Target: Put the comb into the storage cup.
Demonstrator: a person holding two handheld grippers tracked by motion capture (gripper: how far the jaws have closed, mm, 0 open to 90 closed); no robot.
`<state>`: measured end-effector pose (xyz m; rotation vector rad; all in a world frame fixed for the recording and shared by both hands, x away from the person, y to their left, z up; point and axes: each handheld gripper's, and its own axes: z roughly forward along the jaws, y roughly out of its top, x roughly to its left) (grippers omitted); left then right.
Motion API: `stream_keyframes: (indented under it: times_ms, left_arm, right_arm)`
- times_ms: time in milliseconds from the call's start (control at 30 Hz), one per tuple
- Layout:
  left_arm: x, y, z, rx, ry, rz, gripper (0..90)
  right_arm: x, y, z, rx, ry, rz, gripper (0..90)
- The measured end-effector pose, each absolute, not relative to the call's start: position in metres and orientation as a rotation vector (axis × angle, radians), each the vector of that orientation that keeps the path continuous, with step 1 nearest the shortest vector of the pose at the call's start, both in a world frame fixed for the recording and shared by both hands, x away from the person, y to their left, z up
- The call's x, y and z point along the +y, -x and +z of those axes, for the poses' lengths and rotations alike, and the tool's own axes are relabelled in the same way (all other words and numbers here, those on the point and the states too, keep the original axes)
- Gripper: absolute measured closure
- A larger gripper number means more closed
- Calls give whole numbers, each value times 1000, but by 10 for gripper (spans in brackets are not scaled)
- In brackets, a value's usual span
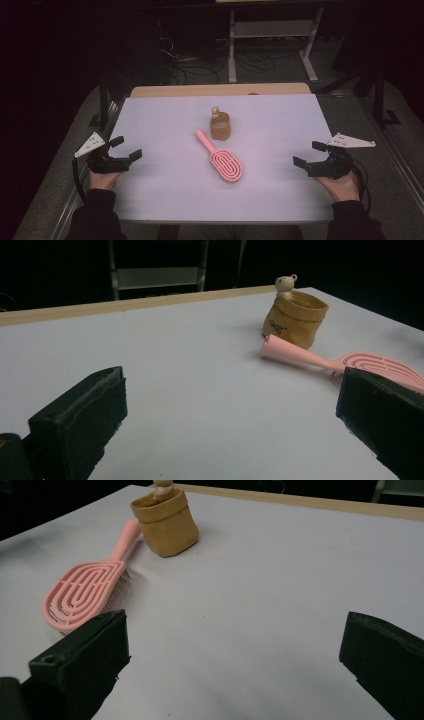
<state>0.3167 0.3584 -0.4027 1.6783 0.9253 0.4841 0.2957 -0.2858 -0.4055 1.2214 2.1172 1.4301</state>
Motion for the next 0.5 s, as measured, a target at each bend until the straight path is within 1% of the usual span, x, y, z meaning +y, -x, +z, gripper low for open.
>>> stream_keyframes:
  times_ms: [500]
  left_arm:
    - [357,-315,-403,920,-1693,488,0]
  right_arm:
    - [-286,-295,-405,2117,-1217,1442,0]
